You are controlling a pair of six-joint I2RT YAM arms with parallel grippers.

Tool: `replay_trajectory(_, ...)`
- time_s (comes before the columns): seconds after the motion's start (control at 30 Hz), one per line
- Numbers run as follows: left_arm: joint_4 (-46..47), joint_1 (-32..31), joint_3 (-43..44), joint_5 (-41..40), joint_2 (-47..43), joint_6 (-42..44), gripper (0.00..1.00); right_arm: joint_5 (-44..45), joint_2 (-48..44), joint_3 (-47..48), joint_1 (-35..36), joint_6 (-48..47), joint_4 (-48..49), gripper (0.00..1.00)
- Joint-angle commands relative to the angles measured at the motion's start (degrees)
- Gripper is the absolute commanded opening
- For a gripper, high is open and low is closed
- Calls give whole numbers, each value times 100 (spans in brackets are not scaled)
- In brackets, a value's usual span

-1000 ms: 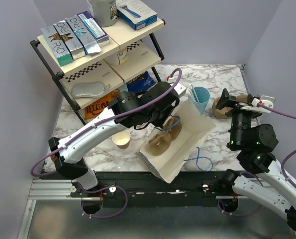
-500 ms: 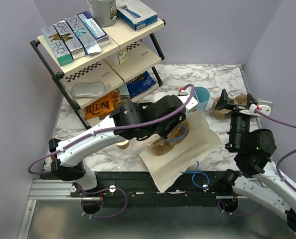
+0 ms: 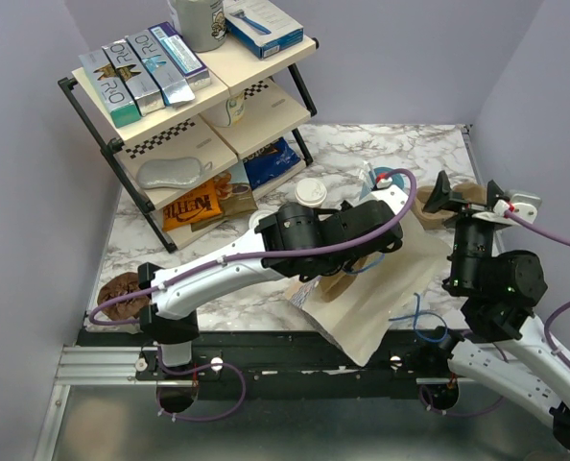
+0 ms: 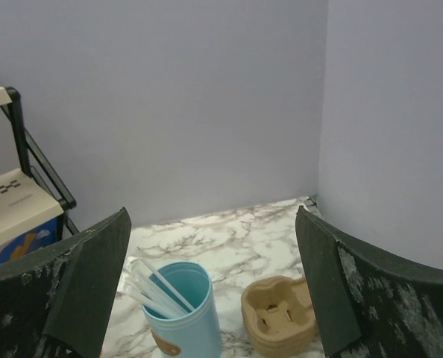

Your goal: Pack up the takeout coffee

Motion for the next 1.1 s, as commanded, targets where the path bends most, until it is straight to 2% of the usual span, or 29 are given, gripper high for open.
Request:
replay_trajectory(0.0, -369, -60, 99, -333, -150, -130, 0, 803, 16, 349, -36, 43, -692, 100)
replay_trajectory(0.33, -273, -139, -243, -377, -308, -69, 0, -346, -713, 349, -36, 472, -1465, 100)
replay_trajectory(0.4, -159, -130, -340, -351, -344, -78, 0, -1030, -757, 463, -36, 473, -1693, 100)
replay_trajectory(0.43, -149, -130, -393, -360, -379, -104, 0, -1424, -705, 811, -36, 656, -1955, 100)
replay_trajectory(0.47, -140, -121, -402, -377, -370, -208, 0, -2516, -627, 1137, -28, 806, -2889, 100)
replay_trajectory(0.53, -70, -8, -463, -247, -397, -323, 0, -3463, -41, 1752, -36, 1140, -3826, 100)
replay_trajectory(0.57, -27, 45, -507, -167, -414, -385, 0, -4285, 172, 2364, -36, 1246, -4700, 99)
replay_trajectory(0.6, 78, 98, -551, -97, -440, -472, 0, -4624, 418, 2606, -36, 1229, -5118, 98)
replay_trajectory(0.7, 114, 309, -657, 9, -555, -814, 0, -4987, 885, 3135, -27, 1431, -6184, 96)
replay_trajectory(0.87, 553, 914, -1429, 597, -1038, -1246, 0, -5074, 693, 3144, -27, 2142, -6816, 97)
replay_trajectory(0.97, 887, 1003, -1773, 922, -1258, -1352, 0, -5330, 1007, 3127, -36, 2722, -7178, 96)
replay_trajectory(1.0, 984, 1012, -1825, 941, -1328, -1387, 0, -5296, 1131, 3196, -36, 2819, -7318, 96)
replay_trajectory(1.07, 1081, 1021, -2036, 1002, -1425, -1466, 0, -4656, 1551, 3293, -36, 3179, -7644, 96)
